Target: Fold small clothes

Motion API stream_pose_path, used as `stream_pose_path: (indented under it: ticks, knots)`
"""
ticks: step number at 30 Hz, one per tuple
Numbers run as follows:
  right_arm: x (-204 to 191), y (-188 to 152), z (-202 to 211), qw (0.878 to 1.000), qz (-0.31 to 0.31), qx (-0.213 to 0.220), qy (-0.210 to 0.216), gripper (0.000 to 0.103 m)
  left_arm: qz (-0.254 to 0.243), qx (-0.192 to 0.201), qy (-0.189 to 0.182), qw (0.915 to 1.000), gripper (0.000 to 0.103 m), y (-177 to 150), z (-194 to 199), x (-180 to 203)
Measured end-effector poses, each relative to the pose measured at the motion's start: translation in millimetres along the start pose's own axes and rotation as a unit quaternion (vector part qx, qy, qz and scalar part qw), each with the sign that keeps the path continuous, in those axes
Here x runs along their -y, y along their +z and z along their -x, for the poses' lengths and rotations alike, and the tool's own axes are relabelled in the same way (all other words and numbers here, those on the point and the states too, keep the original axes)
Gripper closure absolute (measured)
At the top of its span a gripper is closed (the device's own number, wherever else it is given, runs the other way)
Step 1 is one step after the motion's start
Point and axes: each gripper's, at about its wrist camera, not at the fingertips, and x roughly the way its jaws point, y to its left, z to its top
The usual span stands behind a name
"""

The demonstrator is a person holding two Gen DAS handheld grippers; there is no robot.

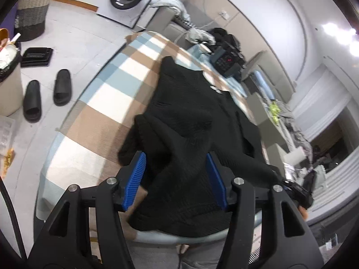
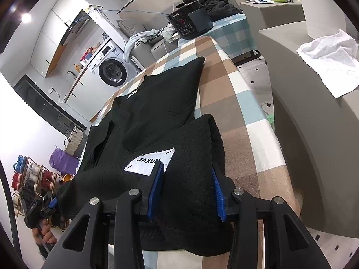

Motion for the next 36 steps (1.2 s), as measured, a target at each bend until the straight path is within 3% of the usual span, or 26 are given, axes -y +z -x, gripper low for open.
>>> stream_pose_path:
  ticks: [5,7,13,16,18,20,21,25,26,27,31,36]
  knots:
    - [0,-2,0,1.000,0.001,-0.004,-0.011,0.061,-0.018,-0.018,0.104,0.9942,0.051,0,-31,-14]
    - [1,-3,1,1.000,0.001,-0.005,-0.016,0.061,-0.005,-0.033,0.120,0.9922,0.051,-4,-38,-23]
    - [2,-5,6,1.000,0.004,-0.006,-0.021,0.061,-0.012,-0.027,0.073,0.9969,0.051,-9,-34,-21]
    - [-1,-5,4,1.000,0.007,-0.007,-0.019,0.061,-0.017,-0.025,0.072,0.9970,0.053,-7,-35,-15]
    - [-3,-4,2,1.000,0.010,-0.009,-0.017,0.061,-0.022,-0.019,0.068,0.9972,0.076,-7,-34,-12]
    - [-6,-4,1,1.000,0.016,-0.009,-0.016,0.061,-0.024,-0.008,0.060,0.9979,0.093,-7,-33,-9]
    - [-6,-5,0,1.000,0.016,-0.009,-0.016,0.061,-0.025,0.000,0.056,0.9981,0.096,-7,-29,-8]
    - [-10,-5,-3,0.999,0.030,-0.004,-0.022,0.066,-0.019,0.028,0.040,0.9986,0.099,-6,-15,-4]
    - [-13,-6,-1,0.999,0.041,0.000,-0.025,0.085,-0.019,0.033,0.037,0.9986,0.099,-5,-12,-3]
    - [-16,-7,0,0.998,0.053,0.000,-0.026,0.096,-0.020,0.039,0.034,0.9985,0.099,-5,-8,-1]
    - [-30,-11,24,0.996,0.080,0.037,-0.002,0.098,-0.023,0.066,0.021,0.9974,0.100,3,10,5]
    - [-41,-3,51,0.994,0.062,0.086,0.032,0.098,-0.025,0.089,0.006,0.9957,0.100,36,15,12]
